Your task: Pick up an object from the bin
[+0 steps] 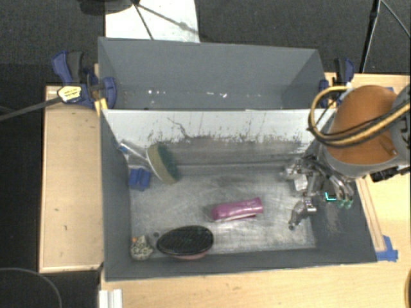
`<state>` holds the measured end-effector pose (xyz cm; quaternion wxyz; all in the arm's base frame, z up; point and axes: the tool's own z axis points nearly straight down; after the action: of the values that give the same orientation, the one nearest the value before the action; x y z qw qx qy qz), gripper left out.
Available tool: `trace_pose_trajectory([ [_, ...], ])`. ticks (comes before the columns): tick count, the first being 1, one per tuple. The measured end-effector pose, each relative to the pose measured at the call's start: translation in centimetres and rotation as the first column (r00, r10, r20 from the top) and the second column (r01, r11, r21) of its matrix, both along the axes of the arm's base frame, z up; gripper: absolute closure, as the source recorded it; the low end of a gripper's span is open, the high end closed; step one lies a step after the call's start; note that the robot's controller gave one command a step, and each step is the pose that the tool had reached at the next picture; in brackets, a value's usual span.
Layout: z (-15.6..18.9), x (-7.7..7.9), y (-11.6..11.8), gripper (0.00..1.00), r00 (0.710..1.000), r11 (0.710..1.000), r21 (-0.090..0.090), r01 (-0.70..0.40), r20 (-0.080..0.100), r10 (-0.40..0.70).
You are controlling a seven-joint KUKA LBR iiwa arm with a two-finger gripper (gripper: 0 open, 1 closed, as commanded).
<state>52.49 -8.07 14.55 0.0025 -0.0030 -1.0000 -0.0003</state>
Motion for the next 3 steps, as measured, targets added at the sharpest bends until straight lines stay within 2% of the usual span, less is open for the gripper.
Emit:
trace_pose_trajectory([
  [1, -7.29, 2.97, 6.05, 0.0, 1.0, 1.0, 0.001, 0.006, 0.013, -0.006],
  [2, -6.86, 3.19, 5.74, 1.0, 1.0, 1.0, -0.001, 0.008, 0.022, -0.008],
  [3, -7.1, 2.86, 5.75, 0.0, 1.0, 1.0, -0.001, 0.004, 0.011, -0.004],
])
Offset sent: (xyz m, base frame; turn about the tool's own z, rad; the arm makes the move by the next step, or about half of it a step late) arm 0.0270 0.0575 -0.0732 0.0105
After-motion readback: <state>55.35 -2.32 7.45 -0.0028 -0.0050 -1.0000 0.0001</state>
